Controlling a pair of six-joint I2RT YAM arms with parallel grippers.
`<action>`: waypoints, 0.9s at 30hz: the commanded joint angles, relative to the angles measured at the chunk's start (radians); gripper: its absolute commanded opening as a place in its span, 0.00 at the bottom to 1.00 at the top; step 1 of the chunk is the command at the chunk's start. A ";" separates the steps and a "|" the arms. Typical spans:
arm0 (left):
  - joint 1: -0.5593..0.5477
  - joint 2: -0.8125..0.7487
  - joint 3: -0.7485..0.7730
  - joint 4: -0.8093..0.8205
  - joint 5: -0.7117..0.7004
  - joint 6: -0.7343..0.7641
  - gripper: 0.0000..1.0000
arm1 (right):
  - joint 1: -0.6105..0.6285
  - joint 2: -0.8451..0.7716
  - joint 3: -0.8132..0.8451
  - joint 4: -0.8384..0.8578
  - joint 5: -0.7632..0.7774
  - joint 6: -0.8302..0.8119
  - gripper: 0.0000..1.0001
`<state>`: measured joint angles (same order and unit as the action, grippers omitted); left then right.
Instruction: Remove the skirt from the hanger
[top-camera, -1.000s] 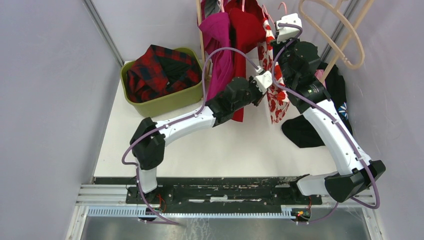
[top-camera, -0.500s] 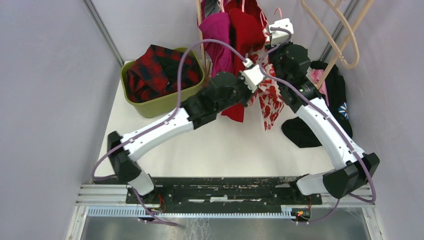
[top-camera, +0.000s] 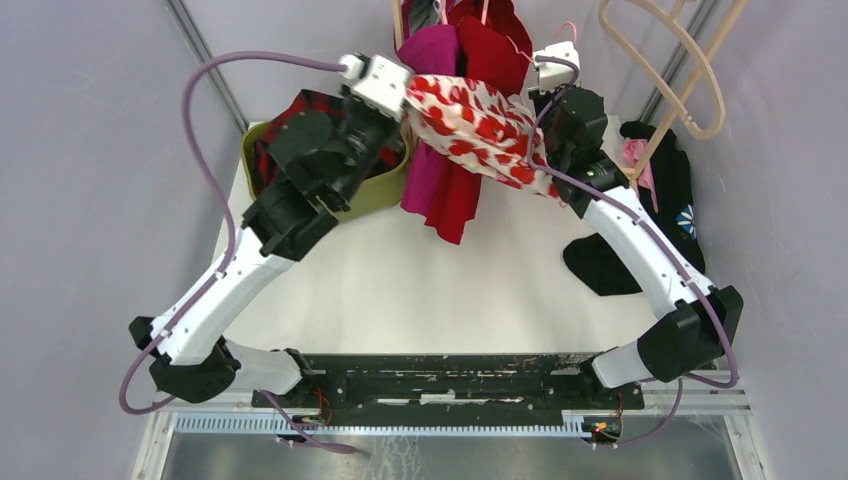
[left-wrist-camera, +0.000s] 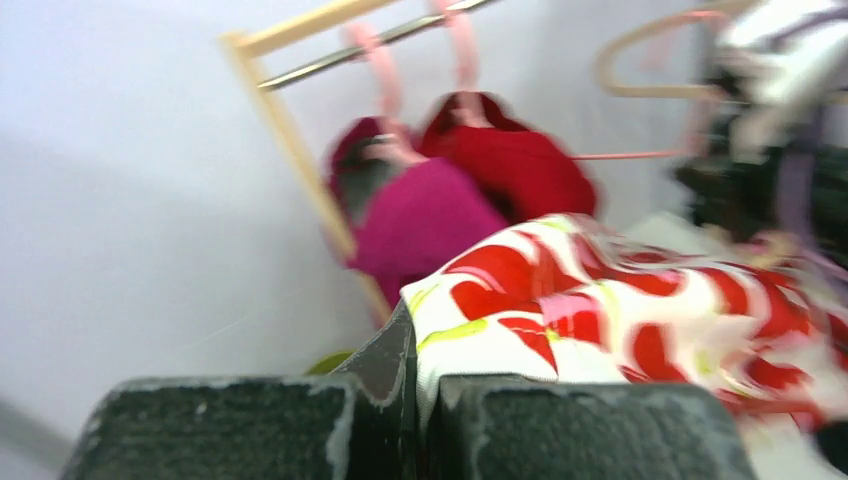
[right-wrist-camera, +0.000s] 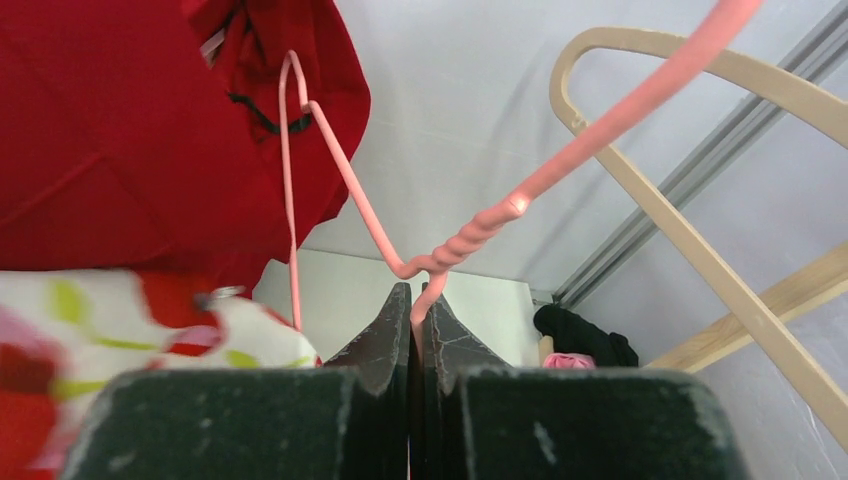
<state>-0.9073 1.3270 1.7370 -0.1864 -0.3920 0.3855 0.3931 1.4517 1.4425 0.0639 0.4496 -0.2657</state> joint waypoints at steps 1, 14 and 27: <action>0.178 -0.059 0.081 0.060 -0.064 0.047 0.03 | -0.027 -0.003 0.005 0.070 0.017 -0.012 0.00; 0.526 0.109 0.313 0.007 0.096 -0.020 0.03 | -0.065 0.028 0.015 0.078 -0.003 0.021 0.01; 0.636 0.269 0.332 0.153 0.181 -0.039 0.03 | -0.085 0.073 0.027 0.095 -0.020 0.046 0.01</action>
<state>-0.3115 1.6096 2.1551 -0.1429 -0.2543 0.3901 0.3222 1.5219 1.4422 0.1165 0.4377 -0.2394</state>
